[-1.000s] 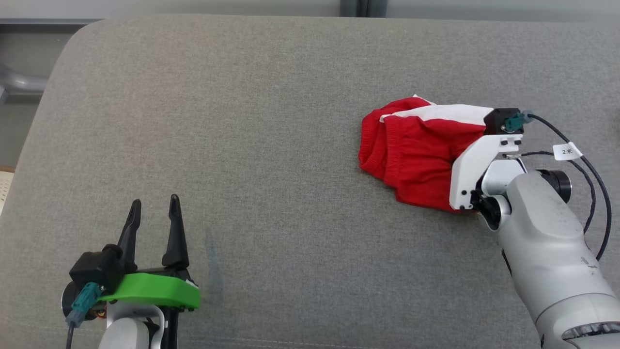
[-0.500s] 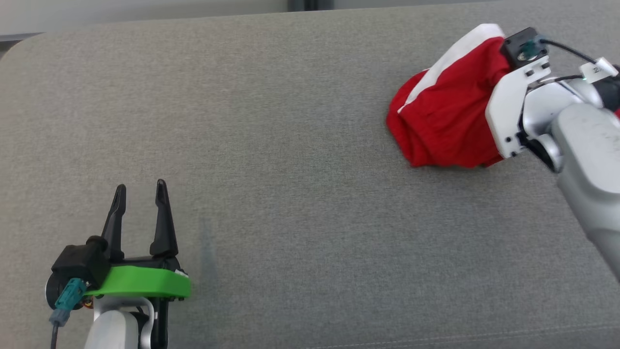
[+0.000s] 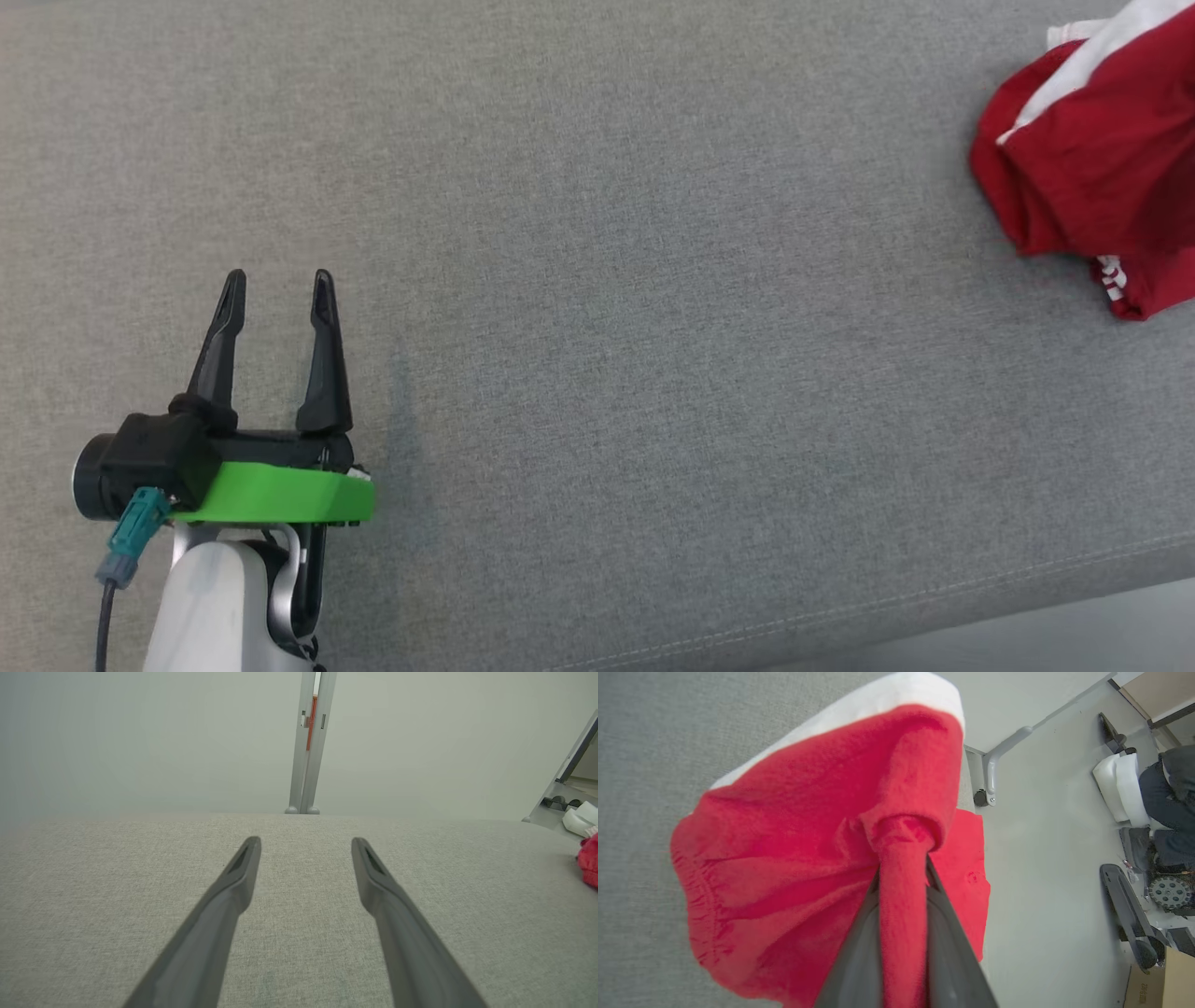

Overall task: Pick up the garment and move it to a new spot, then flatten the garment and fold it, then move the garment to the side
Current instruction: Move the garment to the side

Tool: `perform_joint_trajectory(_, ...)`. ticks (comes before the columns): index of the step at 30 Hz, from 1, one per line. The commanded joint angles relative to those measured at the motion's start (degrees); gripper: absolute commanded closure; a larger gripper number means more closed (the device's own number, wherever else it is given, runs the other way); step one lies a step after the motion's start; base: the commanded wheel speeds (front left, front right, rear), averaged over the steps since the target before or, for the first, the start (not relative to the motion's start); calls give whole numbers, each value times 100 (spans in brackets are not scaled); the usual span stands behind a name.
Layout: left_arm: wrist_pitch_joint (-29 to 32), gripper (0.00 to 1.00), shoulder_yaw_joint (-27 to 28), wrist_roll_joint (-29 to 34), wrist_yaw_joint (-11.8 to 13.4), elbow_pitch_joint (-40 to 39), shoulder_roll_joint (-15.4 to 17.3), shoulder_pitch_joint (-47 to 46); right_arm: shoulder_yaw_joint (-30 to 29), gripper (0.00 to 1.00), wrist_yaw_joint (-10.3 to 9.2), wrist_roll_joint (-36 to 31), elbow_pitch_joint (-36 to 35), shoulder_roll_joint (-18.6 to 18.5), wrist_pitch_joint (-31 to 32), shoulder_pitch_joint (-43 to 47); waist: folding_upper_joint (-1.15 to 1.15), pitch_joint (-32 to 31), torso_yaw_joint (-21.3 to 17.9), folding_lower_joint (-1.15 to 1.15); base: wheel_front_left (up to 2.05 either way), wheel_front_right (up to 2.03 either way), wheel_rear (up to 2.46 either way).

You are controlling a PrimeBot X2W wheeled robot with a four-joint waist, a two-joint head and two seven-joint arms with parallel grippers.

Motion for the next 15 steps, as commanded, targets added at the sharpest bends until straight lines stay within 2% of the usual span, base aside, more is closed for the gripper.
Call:
perform_joint_trajectory(1, 3, 0, -9, 20, -20, -25, 80, -84, -140, 100, -10, -97, 161, -72, -115, 94, 0, 324, -16, 0, 0, 0, 0)
perform_joint_trajectory(10, 3, 0, -170, -54, -27, -171, 177, -185, -1676, 100, -11, -1019, 1196, -12, -829, 198, 0, 622, 304, 0, 0, 0, 0)
perform_joint_trajectory(11, 3, 0, -196, -56, -28, -182, 191, -208, -1924, 36, -11, -1233, 1320, -29, -935, 202, 0, 652, 353, 0, 0, 0, 0)
perform_joint_trajectory(12, 3, 0, -207, -54, -28, -187, 200, -214, -2047, 0, -11, -1354, 1359, 1, -967, 212, 0, 661, 372, 0, 0, 0, 0)
perform_joint_trajectory(15, 3, 0, -209, -56, -27, -204, 205, -216, -2694, 0, -10, -1953, 1421, 176, -1104, 250, 0, 675, 419, 0, 0, 0, 0)
